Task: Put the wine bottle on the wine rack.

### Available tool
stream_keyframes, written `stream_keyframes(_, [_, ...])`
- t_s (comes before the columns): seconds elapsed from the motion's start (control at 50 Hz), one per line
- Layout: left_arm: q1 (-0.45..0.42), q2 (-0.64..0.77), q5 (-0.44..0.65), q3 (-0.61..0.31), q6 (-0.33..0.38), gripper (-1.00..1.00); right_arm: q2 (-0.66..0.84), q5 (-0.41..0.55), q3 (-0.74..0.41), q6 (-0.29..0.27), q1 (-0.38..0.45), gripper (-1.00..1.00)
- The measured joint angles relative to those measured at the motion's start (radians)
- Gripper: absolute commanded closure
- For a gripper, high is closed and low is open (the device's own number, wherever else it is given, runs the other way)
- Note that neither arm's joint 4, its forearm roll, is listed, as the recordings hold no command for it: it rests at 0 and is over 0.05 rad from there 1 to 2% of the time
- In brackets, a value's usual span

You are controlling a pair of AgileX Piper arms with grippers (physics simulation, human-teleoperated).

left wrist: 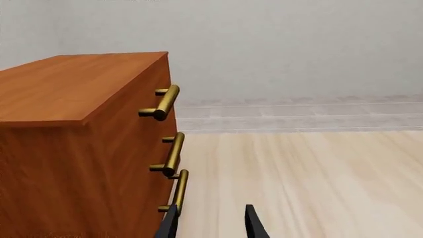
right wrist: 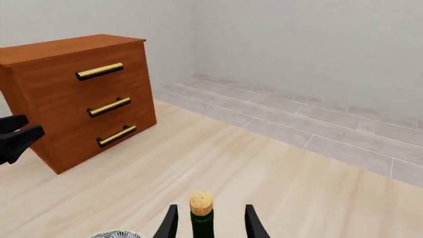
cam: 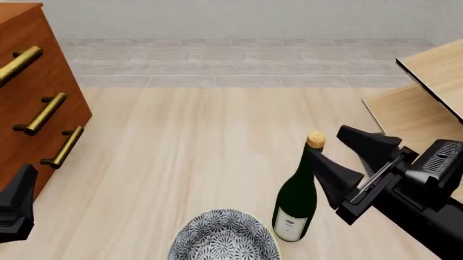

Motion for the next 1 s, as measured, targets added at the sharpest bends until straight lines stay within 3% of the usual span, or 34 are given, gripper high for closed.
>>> stream_keyframes(0.78, [0.017, 0.010, -0.011, 0.000, -0.001, -1.00, 0.161, -0.134, -0.013, 0.017, 0.029, -1.00])
stream_keyframes(0.8, [0.017, 0.010, -0.011, 0.000, -0.001, -1.00, 0.162, -0.136, -0.011, 0.018, 0.027, 1.00])
stream_keyframes(1.0, [0.020, 0.011, -0.013, 0.000, -0.001, -1.00, 0.174, -0.156, -0.009, 0.027, 0.011, 1.00])
